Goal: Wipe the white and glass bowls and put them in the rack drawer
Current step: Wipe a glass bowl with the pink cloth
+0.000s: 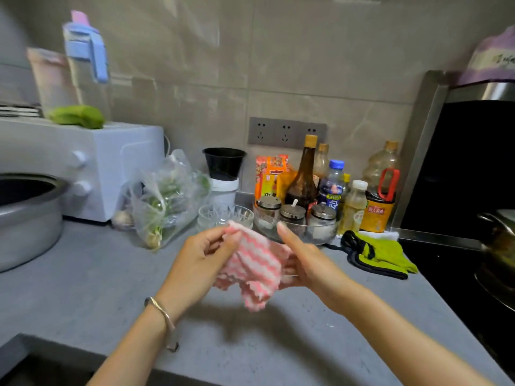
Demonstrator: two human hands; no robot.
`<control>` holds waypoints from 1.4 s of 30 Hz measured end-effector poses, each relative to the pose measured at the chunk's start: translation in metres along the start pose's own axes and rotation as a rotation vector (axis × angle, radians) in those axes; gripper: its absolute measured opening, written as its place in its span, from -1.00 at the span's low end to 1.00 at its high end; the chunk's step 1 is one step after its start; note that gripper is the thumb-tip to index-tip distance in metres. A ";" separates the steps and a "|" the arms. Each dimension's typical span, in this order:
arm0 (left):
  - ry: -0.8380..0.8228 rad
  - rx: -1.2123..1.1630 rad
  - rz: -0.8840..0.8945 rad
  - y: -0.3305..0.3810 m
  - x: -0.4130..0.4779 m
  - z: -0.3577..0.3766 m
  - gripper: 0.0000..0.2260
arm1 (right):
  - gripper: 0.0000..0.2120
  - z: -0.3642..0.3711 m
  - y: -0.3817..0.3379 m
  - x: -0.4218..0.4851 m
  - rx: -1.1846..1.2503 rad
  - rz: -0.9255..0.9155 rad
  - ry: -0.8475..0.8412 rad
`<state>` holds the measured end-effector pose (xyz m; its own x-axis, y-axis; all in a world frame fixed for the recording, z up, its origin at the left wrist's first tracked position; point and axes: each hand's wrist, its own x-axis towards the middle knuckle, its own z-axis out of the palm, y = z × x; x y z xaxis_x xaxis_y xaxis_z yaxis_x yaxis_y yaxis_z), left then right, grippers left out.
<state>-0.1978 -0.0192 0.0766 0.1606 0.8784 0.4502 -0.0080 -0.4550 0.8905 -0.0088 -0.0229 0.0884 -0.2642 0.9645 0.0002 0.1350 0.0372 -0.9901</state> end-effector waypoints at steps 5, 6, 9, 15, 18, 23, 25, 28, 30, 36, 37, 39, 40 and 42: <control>-0.238 0.220 0.066 0.015 0.015 0.001 -0.91 | -0.63 -0.007 -0.004 0.006 -0.074 0.029 -0.357; -0.253 0.321 0.105 0.014 0.020 0.002 -0.90 | -0.67 -0.004 -0.005 0.007 -0.096 0.052 -0.380; -0.239 0.600 0.198 -0.001 0.040 0.002 -0.93 | -0.74 0.007 0.001 0.016 -0.038 0.093 -0.304; -0.116 0.868 0.047 -0.053 0.083 -0.035 -0.57 | -0.84 -0.007 0.018 0.029 0.195 0.232 -0.005; -0.226 0.941 0.035 -0.070 0.095 -0.042 -0.58 | -0.84 -0.013 0.022 0.031 0.202 0.283 0.034; -0.289 0.963 0.081 -0.071 0.112 -0.045 -0.76 | -0.86 -0.014 0.029 0.035 0.167 0.306 0.035; -0.308 0.960 0.063 -0.072 0.113 -0.047 -0.78 | -0.83 -0.016 0.031 0.036 0.155 0.308 0.041; -0.289 0.954 0.094 -0.073 0.111 -0.044 -0.79 | -0.84 -0.020 0.034 0.034 0.154 0.319 0.052; -0.262 0.951 0.147 -0.075 0.110 -0.043 -0.79 | -0.84 -0.023 0.036 0.031 0.159 0.326 0.061; -0.157 0.780 0.287 -0.069 0.112 -0.042 -0.56 | -0.82 -0.039 0.035 0.017 0.179 0.326 0.104; -0.120 0.768 0.315 -0.064 0.114 -0.041 -0.55 | -0.82 -0.042 0.036 0.014 0.180 0.324 0.113; -0.065 0.754 0.371 -0.052 0.116 -0.036 -0.58 | -0.84 -0.050 0.037 0.008 0.202 0.316 0.144; -0.051 0.714 0.391 -0.044 0.115 -0.030 -0.59 | -0.84 -0.054 0.037 0.004 0.221 0.307 0.161; -0.042 0.566 0.374 -0.031 0.108 -0.013 -0.67 | -0.81 -0.062 0.038 -0.005 0.274 0.284 0.202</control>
<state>-0.1934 0.0921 0.0990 0.2858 0.6458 0.7080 0.4454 -0.7437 0.4985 0.0574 -0.0100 0.0594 -0.0577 0.9592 -0.2768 -0.0898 -0.2811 -0.9555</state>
